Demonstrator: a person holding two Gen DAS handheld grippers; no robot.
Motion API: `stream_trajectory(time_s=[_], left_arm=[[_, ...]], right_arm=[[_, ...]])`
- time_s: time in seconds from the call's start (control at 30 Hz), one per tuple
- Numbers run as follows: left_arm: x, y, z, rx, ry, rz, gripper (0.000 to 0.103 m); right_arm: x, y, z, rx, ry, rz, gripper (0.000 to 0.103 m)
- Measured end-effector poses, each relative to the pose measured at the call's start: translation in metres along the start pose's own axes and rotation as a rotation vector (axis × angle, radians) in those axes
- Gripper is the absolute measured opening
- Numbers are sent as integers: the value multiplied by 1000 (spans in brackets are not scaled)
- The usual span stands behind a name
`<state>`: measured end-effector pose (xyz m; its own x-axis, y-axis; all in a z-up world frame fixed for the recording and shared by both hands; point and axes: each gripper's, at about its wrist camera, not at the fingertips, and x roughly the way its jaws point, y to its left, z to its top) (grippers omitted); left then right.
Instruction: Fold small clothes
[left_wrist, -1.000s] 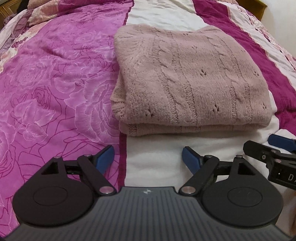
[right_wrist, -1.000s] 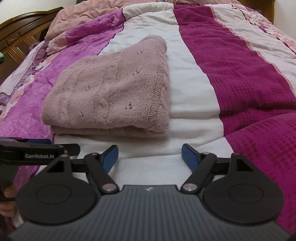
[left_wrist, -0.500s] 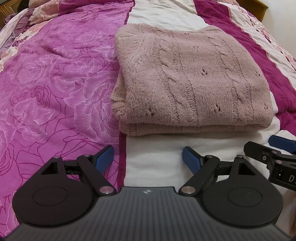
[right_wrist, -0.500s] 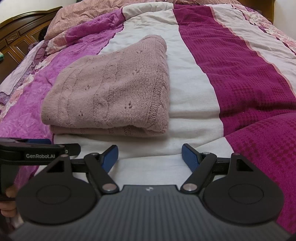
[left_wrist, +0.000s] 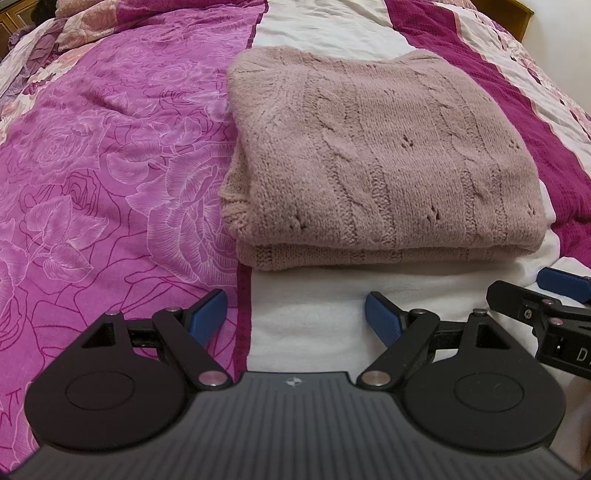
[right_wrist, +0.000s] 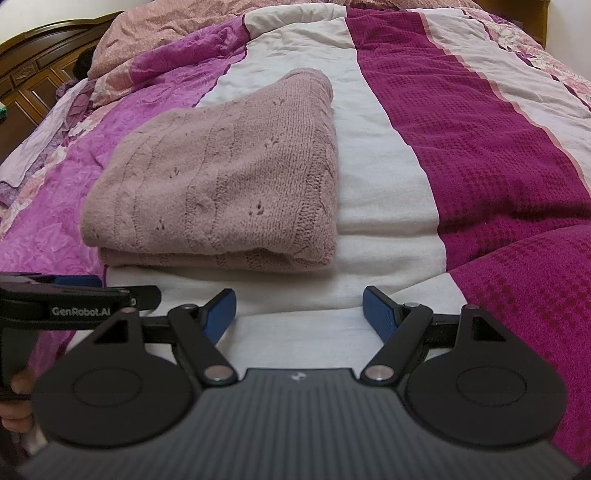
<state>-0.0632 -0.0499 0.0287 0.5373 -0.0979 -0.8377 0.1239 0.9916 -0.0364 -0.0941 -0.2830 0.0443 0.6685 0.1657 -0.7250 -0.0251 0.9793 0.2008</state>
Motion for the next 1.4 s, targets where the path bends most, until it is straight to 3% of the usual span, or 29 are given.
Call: stream_trajectory(time_s=[1.4], left_arm=[[1,-1,-1,13,-4,-2,88]], right_arm=[[0,1,-1,-2,0,-3,77]])
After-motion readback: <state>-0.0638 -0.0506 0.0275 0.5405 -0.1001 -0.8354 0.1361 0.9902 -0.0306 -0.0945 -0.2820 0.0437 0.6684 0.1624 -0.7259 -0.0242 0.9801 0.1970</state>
